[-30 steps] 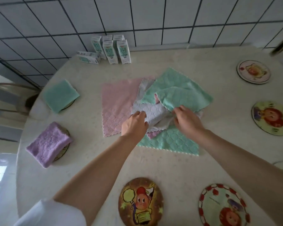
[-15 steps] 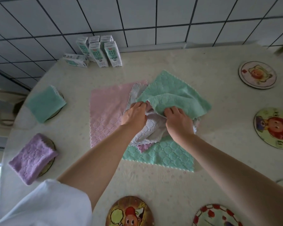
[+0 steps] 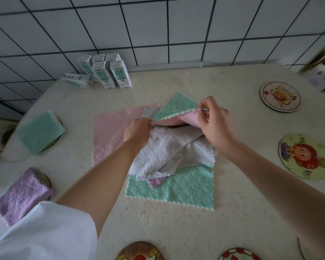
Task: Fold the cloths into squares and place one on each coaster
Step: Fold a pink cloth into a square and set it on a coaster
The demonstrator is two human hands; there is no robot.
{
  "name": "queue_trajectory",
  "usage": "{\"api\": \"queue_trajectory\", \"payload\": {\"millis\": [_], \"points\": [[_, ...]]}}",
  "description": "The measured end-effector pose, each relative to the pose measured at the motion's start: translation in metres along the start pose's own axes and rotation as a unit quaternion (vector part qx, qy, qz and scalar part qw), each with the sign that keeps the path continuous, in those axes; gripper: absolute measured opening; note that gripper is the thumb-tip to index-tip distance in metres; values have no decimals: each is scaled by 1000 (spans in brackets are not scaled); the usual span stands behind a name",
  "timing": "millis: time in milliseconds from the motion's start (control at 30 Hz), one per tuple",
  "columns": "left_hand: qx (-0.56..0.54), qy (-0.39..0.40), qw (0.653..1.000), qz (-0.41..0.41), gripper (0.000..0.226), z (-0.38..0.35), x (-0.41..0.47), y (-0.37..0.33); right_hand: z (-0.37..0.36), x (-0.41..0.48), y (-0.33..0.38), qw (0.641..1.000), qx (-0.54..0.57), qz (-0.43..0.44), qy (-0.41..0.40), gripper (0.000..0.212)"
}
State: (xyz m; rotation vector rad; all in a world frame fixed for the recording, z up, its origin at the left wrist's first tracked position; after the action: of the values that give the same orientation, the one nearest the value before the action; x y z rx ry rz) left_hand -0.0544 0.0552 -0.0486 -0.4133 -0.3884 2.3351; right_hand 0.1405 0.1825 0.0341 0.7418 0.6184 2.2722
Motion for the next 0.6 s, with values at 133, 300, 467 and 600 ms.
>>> {"api": "queue_trajectory", "payload": {"millis": [133, 300, 467, 600], "points": [[-32, -65, 997, 21, 26, 51, 6, -9, 18, 28, 4, 1000, -13, 2, -12, 9], [-81, -126, 989, 0, 26, 120, 4, -12, 50, 41, 45, 998, -50, 34, -17, 11], [-45, -187, 981, -22, 28, 185, -31, 3, 70, 29, 96, 997, 4, 56, -44, 12], [-65, -205, 975, -63, 30, 217, -70, 36, 73, 1, 141, 993, 36, 93, -69, 12]]}}
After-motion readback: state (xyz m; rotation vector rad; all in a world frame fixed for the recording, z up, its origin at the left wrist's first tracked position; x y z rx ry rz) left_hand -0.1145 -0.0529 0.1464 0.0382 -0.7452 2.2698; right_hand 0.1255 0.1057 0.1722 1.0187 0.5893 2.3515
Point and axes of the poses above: each hand's wrist, its own x-axis towards the middle knuckle, its own z-axis out of the back of the hand, y = z × x, the point moved 7 cm from there along x, towards the middle knuckle, and after that the axes turned 4 degrees about z, right-handed, at the moved point
